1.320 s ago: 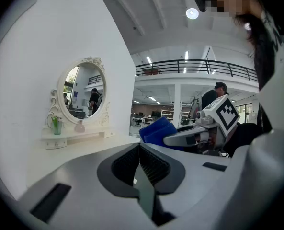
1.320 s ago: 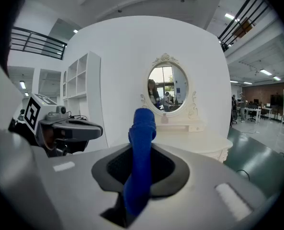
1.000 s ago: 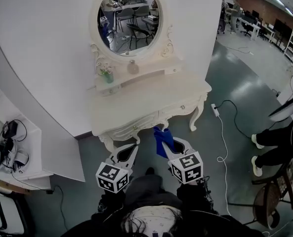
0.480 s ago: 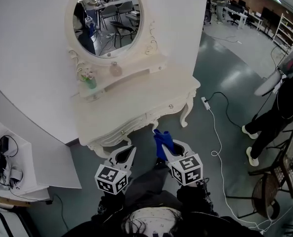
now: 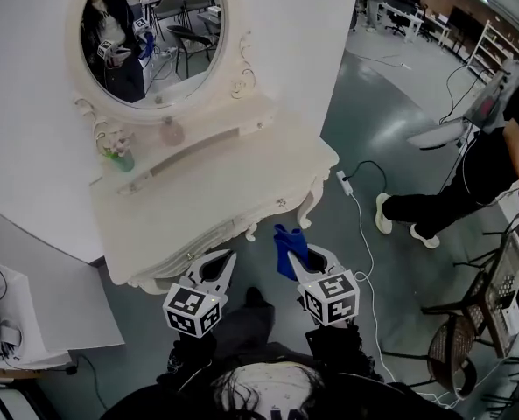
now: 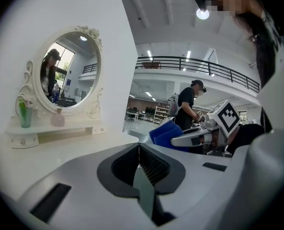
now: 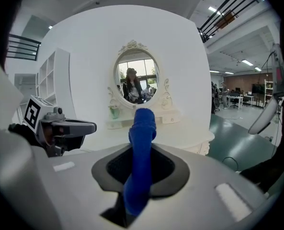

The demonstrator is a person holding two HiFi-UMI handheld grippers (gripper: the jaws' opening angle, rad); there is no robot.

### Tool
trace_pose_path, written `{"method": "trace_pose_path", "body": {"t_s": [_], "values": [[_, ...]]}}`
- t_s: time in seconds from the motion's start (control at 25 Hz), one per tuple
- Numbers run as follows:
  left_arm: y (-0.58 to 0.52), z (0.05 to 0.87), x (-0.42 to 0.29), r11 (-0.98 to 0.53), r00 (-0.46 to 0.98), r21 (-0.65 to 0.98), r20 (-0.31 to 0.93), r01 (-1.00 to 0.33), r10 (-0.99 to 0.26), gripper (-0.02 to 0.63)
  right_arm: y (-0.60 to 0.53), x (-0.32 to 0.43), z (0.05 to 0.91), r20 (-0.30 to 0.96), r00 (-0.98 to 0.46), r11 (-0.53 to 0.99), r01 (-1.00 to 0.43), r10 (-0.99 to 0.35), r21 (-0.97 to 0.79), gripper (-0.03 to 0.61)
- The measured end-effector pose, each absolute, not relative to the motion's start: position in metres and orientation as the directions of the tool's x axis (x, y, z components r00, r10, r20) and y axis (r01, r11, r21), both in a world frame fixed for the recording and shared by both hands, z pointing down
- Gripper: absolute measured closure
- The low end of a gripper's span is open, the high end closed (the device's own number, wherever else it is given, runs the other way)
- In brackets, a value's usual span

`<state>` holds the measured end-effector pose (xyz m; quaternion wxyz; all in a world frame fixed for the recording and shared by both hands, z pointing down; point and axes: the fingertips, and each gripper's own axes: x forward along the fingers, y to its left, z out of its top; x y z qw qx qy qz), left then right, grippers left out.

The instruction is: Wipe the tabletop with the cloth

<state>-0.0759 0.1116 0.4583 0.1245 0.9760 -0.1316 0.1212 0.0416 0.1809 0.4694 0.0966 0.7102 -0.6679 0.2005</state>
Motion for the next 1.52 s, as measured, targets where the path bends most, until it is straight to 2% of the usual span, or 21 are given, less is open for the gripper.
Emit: {"method": "trace_pose_path", "body": {"t_s": [0.52, 1.08, 1.52], "values": [[-0.004, 0.474, -0.021, -0.893, 0.906, 0.243, 0.292, -0.379, -0.306, 0.614, 0.057, 0.096, 0.483, 0.482, -0.078, 0.02, -0.992, -0.873, -0.123, 0.502], [-0.043, 0.472, -0.008, -0.876, 0.883, 0.225, 0.314, -0.427, -0.35, 0.614, -0.007, 0.117, 0.48, 0.486, -0.144, 0.104, -0.989, -0.862, -0.108, 0.502], [-0.089, 0.468, -0.004, -0.772, 0.793, 0.221, 0.316, -0.595, -0.521, 0.614, -0.094, 0.153, 0.479, 0.47, -0.273, 0.251, -0.962, -0.839, -0.111, 0.502]]}}
